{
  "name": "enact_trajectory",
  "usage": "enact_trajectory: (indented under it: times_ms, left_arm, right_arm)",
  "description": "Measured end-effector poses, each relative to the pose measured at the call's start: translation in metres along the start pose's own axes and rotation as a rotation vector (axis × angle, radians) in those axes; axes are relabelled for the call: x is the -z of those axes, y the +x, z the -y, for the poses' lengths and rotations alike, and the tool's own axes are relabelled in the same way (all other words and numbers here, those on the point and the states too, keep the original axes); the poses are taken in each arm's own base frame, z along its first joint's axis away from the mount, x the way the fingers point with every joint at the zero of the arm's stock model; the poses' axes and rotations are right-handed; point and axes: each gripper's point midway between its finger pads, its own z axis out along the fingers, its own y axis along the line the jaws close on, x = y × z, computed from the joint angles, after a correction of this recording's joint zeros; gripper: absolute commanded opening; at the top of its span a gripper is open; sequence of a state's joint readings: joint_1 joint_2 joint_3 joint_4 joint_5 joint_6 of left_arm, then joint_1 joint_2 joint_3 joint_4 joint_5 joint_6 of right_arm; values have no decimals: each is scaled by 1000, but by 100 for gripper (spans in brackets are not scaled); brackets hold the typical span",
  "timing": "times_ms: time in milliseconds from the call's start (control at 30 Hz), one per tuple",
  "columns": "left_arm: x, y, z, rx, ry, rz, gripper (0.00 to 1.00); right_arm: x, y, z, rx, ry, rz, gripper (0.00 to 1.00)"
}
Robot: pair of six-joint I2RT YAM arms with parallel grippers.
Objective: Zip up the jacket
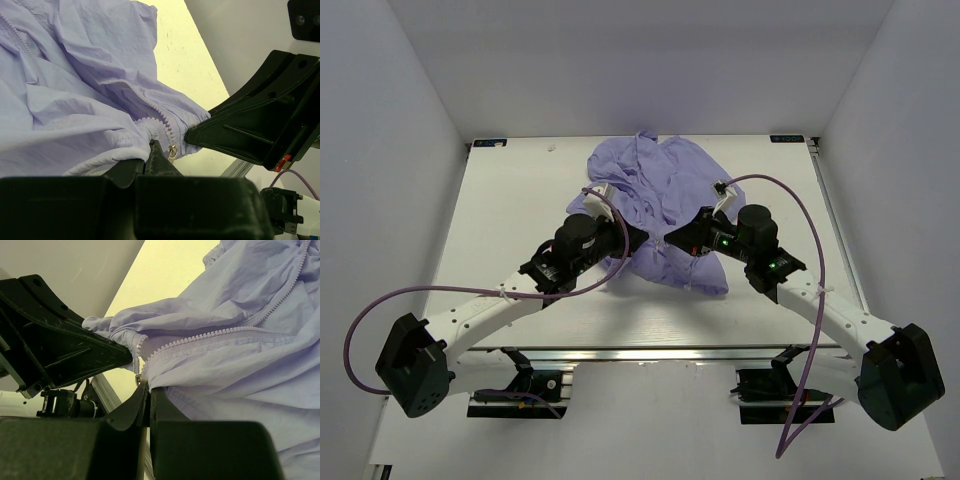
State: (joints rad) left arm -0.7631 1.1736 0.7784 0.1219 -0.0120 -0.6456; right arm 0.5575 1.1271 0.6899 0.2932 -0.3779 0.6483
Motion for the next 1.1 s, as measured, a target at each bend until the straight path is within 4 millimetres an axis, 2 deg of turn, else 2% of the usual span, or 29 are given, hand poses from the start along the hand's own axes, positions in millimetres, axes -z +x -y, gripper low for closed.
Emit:
enact_trajectory:
  times_ms: [1100]
  left_arm:
    - [-1, -2, 2, 2, 8, 10, 0]
  right_arm:
    - [3, -7, -5, -7, -10, 35, 0]
